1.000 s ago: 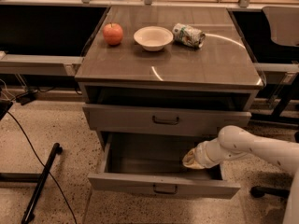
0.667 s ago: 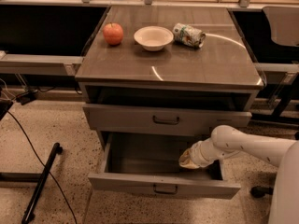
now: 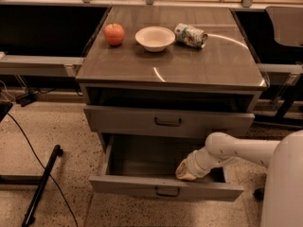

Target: Open middle drawer

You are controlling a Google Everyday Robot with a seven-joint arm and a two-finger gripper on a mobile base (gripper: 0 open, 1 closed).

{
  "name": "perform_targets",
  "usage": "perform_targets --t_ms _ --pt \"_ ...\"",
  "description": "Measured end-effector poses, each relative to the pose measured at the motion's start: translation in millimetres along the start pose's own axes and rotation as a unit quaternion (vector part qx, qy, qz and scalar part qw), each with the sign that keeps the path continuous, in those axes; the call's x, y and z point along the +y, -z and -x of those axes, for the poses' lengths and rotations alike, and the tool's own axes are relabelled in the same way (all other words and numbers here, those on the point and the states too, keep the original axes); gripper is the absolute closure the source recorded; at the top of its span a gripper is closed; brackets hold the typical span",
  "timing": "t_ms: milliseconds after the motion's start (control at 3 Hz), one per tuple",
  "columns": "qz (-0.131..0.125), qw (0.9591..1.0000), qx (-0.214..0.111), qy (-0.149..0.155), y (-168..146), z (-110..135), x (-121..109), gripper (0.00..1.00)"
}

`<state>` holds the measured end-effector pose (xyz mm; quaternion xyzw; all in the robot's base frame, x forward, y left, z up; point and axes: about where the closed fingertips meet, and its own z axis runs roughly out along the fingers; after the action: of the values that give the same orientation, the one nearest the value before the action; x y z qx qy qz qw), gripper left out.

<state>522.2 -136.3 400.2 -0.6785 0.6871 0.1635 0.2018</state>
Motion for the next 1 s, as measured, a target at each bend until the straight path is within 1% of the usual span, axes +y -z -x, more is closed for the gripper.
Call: perform_targets --t_ms 333,667,1000 --pt "0.025 0.9997 -0.001 0.000 -8 3 25 1.00" --pt "0.048 0.9988 -0.015 0.000 -8 8 44 1.00" --pt "0.058 0.9977 -0.032 0.010 3 18 61 1.00"
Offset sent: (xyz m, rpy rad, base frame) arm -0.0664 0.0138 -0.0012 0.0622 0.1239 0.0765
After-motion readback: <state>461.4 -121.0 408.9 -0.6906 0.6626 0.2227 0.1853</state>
